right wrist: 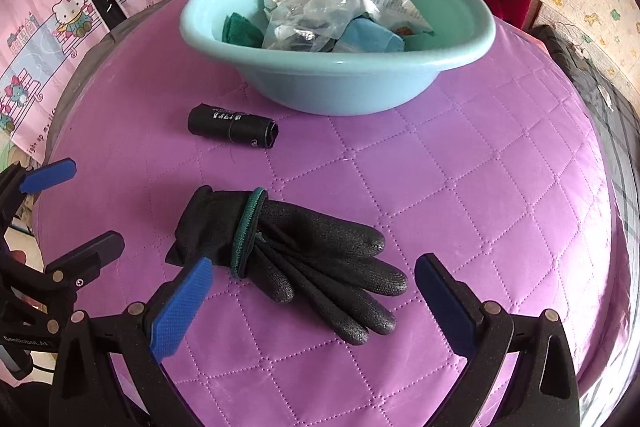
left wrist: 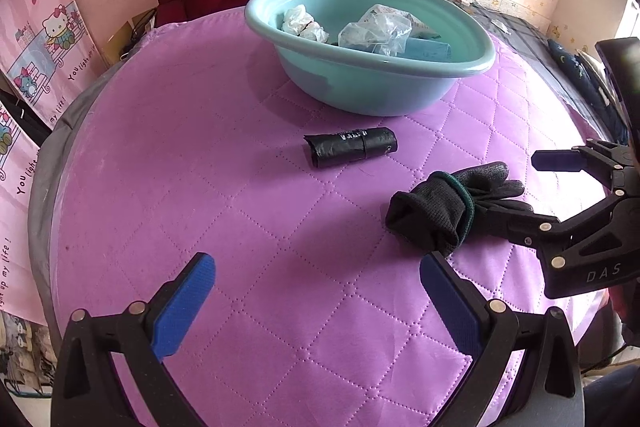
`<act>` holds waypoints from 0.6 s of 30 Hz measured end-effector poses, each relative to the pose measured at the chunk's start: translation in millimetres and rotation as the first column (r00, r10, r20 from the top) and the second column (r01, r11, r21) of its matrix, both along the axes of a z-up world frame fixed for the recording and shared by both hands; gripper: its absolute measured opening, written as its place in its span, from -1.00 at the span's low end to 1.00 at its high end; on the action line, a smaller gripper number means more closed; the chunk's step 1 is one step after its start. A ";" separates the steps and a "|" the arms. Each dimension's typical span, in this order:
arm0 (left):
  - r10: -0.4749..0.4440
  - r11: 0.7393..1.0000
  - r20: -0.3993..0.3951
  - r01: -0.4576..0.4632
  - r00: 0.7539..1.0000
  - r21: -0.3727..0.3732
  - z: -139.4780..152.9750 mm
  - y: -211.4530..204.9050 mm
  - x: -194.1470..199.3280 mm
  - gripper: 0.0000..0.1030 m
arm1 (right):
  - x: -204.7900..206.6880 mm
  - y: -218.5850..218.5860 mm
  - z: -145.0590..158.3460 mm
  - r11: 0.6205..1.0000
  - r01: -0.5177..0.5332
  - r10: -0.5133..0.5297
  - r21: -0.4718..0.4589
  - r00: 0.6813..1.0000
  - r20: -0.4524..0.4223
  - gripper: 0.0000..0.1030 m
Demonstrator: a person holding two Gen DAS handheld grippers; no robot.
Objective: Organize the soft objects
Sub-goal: 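Withdraw both tools from the basin toward the black glove and black roll, then grasp the black glove with the right tool while the left tool grasps the black roll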
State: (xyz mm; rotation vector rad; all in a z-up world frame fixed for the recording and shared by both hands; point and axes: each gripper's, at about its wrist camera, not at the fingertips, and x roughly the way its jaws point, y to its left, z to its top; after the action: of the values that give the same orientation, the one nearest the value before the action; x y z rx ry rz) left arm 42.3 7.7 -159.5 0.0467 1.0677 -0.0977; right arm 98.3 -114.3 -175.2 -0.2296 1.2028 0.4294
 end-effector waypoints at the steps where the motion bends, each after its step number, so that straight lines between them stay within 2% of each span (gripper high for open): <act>1: 0.003 1.000 -0.002 -0.003 1.000 -0.002 -0.9 0.7 0.5 1.00 | 1.1 3.0 -2.8 1.000 -0.017 0.017 -0.005 1.000 -0.009 1.00; 10: 0.030 1.000 -0.024 -0.030 0.999 -0.001 -11.5 6.1 3.3 1.00 | 14.4 22.5 -29.6 0.994 -0.093 0.090 -0.050 0.994 -0.070 1.00; 14: 0.041 0.999 -0.041 -0.041 0.998 0.001 -17.7 9.1 4.2 1.00 | 18.4 29.1 -36.2 0.995 -0.101 0.098 -0.024 0.991 -0.093 0.97; 17: 0.048 0.999 -0.051 -0.048 0.998 -0.004 -20.9 11.0 5.3 1.00 | 20.0 29.5 -39.8 0.995 -0.096 0.093 -0.016 0.990 -0.107 0.47; 18: 0.049 0.999 -0.053 -0.050 0.997 -0.004 -21.0 11.0 5.7 1.00 | 20.0 29.3 -40.3 0.995 -0.095 0.093 -0.010 0.990 -0.109 0.17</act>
State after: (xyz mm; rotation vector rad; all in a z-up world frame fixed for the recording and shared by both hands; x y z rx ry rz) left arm 48.0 18.6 -180.5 0.0130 1.1208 -0.0574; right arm 118.4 -85.0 -215.5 -0.2800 1.3058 0.5199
